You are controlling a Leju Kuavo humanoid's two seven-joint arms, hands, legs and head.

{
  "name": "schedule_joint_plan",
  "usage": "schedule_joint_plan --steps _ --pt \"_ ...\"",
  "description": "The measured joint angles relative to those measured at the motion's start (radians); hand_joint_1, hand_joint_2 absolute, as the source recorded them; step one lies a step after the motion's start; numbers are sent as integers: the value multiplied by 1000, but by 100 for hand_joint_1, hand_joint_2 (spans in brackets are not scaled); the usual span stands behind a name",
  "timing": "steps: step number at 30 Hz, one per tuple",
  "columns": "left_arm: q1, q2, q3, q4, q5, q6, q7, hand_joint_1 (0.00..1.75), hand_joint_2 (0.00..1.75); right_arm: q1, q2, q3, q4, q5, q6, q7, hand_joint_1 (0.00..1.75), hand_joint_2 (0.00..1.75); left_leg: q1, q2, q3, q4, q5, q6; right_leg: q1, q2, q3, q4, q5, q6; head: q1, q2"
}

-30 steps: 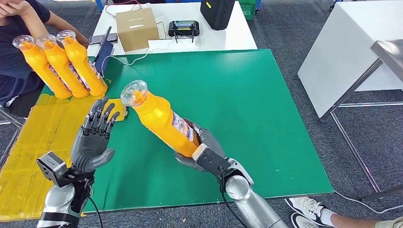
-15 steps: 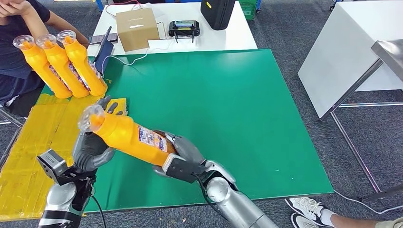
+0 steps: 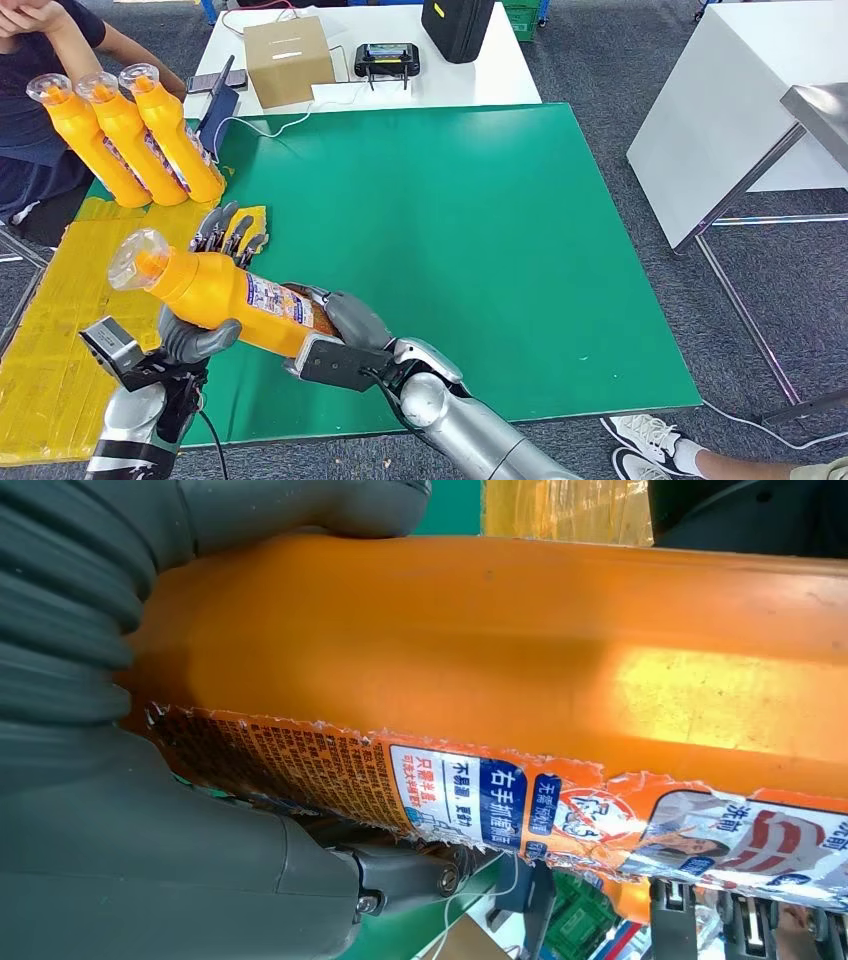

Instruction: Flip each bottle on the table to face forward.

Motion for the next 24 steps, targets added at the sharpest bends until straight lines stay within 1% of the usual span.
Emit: schedule_joint_plan --steps 11,15,24 --pt "0 6 -4 8 -8 -7 -6 0 175 -24 4 17 35 -8 -1 0 175 175 0 0 0 0 0 0 0 0 0 0 0 0 0 0" --pt "0 8 -7 9 -30 -5 -12 175 175 -26 4 24 41 -12 -4 1 175 175 0 0 0 0 0 0 0 0 0 0 0 0 0 0" --pt "0 16 -20 14 -46 1 -28 175 175 -30 4 33 54 -15 -6 3 175 175 0 0 0 0 0 0 0 0 0 0 0 0 0 0"
